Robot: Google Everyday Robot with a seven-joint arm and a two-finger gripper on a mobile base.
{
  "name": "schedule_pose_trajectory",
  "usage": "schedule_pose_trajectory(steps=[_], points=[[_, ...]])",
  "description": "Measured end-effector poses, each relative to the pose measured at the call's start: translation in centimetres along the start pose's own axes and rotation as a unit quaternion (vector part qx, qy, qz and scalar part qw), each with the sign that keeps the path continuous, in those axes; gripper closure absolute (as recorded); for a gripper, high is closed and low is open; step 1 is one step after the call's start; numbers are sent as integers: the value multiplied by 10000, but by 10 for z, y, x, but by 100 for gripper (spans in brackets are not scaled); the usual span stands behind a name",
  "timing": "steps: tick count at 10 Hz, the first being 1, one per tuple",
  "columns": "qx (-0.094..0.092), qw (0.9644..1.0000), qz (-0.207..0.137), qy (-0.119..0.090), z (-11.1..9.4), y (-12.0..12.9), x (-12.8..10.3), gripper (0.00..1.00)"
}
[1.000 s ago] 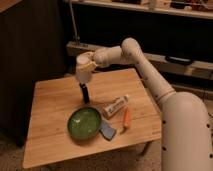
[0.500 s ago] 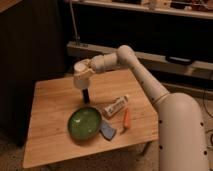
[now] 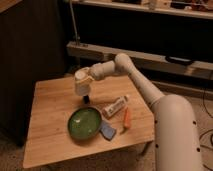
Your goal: Place the ceramic cup over the eraser
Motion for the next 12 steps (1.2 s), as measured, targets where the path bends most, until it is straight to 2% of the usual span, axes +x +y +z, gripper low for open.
schedule_pose_trajectory(steps=[3,6,8,10,12], points=[[-135,9998,-131,-98,11,0,14,59],[-50,9996,-264,-19,11,-6,26,27],[76,9994,-336,88,9,-9,31,20],[233,9991,-348,91,5,-13,34,20],[217,9991,-355,89,7,-13,33,20]])
